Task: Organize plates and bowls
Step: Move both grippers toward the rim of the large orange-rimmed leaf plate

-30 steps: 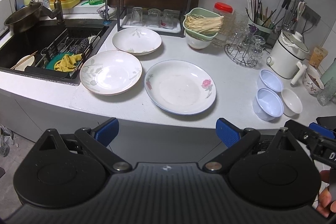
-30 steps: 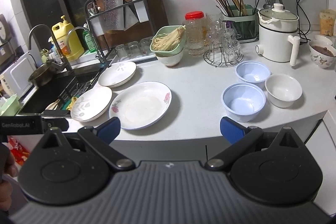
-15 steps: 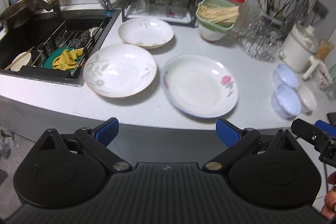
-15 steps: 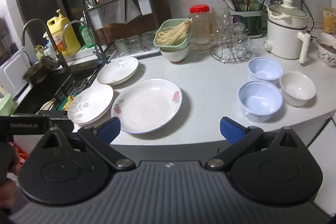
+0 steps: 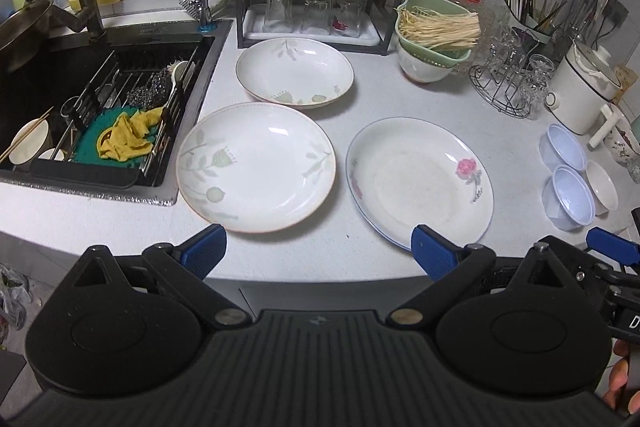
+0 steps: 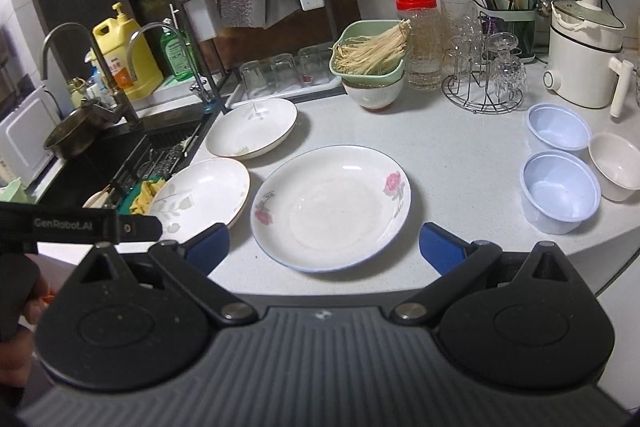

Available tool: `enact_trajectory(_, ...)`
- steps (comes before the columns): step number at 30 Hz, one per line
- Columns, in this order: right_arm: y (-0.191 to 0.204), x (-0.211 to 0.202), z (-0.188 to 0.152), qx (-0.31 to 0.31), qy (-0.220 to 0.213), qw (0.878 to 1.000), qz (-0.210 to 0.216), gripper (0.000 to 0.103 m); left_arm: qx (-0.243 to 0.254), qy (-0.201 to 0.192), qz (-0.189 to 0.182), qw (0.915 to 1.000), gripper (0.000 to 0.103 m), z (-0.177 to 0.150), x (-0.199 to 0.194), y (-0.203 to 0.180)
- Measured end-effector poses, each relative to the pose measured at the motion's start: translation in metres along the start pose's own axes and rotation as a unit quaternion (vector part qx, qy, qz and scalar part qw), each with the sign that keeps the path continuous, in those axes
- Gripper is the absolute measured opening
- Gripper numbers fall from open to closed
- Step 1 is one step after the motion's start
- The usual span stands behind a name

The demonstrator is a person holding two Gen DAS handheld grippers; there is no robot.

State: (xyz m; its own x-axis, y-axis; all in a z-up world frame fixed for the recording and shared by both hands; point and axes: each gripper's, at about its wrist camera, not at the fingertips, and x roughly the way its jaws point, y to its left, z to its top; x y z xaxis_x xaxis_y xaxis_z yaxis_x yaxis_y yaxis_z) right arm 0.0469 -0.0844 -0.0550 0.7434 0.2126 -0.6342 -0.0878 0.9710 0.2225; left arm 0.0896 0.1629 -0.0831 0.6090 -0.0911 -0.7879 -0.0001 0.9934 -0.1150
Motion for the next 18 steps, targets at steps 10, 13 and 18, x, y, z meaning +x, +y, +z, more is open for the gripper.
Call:
enact_trajectory(10, 0.026, 0.041, 0.014, 0.037, 0.001, 0.999, -0.018, 0.103, 0.01, -0.009, -0.021, 0.9997, 0.1, 0.033, 0.024, 0.05)
enact_trajectory(13, 0.037, 0.054, 0.017, 0.05, 0.01, 0.999, -0.014, 0.102, 0.014, -0.006, -0.027, 0.9995, 0.1, 0.041, 0.037, 0.065)
enact_trajectory(18, 0.068, 0.079, 0.016, 0.045, 0.044, 0.998, 0.009, 0.091, 0.017, 0.014, -0.034, 0.9992, 0.1, 0.05, 0.064, 0.094)
